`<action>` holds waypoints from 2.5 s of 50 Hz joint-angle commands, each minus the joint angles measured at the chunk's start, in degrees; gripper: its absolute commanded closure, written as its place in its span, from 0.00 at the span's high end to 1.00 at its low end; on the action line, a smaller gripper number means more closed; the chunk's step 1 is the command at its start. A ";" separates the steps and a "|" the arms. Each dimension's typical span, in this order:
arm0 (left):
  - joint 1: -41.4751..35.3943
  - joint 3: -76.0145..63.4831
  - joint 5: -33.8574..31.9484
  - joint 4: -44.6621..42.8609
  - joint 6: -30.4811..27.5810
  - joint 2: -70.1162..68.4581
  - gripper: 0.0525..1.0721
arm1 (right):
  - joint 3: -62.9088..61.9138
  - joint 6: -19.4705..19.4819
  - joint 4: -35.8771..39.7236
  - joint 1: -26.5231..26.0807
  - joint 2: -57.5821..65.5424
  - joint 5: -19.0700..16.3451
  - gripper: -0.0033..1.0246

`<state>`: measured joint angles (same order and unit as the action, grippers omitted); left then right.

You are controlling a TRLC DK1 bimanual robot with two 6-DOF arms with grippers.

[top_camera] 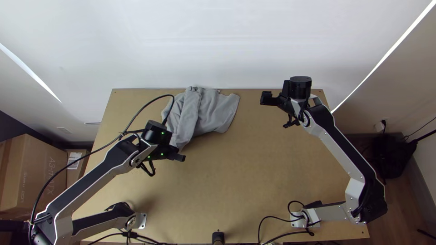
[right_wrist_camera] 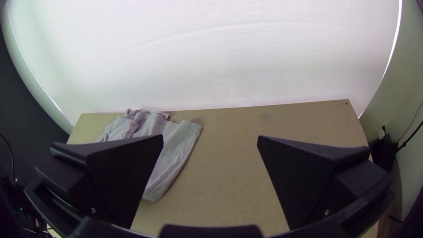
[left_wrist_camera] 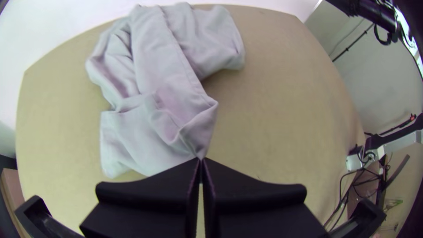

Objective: Fold the t-shirt

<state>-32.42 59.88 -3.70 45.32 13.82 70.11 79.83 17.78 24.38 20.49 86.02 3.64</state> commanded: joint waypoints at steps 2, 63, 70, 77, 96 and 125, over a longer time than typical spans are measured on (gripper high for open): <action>-1.06 -3.01 -3.85 0.91 -0.82 1.26 0.09 | -1.87 0.41 -0.04 -0.28 -0.41 0.14 0.96; 33.83 11.67 -18.53 0.47 -10.40 24.11 0.85 | 3.58 9.73 5.68 -0.10 3.98 -1.97 0.96; 34.01 7.71 -18.44 -0.06 -12.33 24.64 0.85 | 3.49 9.73 5.77 -0.10 4.51 -1.97 0.96; 34.01 5.34 -18.09 -0.58 -12.86 25.17 0.85 | 3.66 9.73 5.77 0.25 4.86 -2.15 0.96; 32.42 0.59 -16.69 -3.22 -13.74 27.19 0.43 | 4.72 9.73 5.77 0.34 5.83 -2.41 0.96; 34.45 4.02 -16.95 1.70 -11.72 14.62 0.03 | 13.24 8.67 13.76 2.54 11.89 -7.07 0.96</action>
<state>1.43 60.27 -20.36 45.25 1.08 89.86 87.92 26.35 35.66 21.69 93.95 -2.26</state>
